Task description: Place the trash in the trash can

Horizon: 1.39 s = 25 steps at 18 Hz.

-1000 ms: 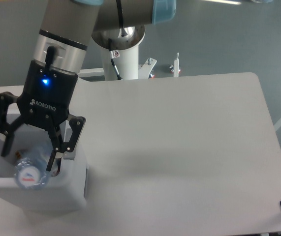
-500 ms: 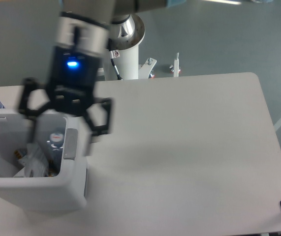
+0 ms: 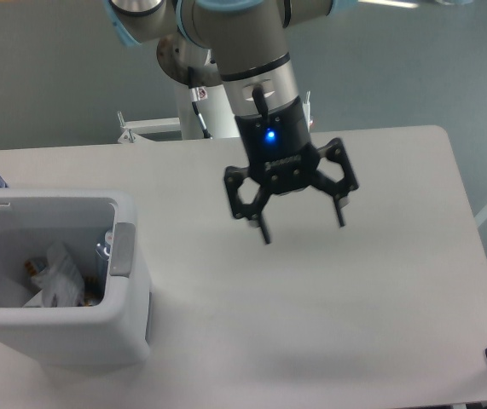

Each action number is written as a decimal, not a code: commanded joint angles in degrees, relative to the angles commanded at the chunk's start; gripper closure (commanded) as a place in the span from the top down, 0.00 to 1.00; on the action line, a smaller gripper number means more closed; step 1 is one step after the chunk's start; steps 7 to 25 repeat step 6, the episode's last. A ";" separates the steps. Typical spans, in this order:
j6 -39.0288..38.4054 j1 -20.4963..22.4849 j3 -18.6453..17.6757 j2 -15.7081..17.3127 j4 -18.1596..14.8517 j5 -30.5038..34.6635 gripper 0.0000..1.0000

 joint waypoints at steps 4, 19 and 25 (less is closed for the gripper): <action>13.30 0.44 -2.83 3.88 -7.11 -0.17 1.00; 13.75 0.70 -2.30 3.97 -9.50 -0.35 1.00; 13.75 0.70 -2.30 3.97 -9.50 -0.35 1.00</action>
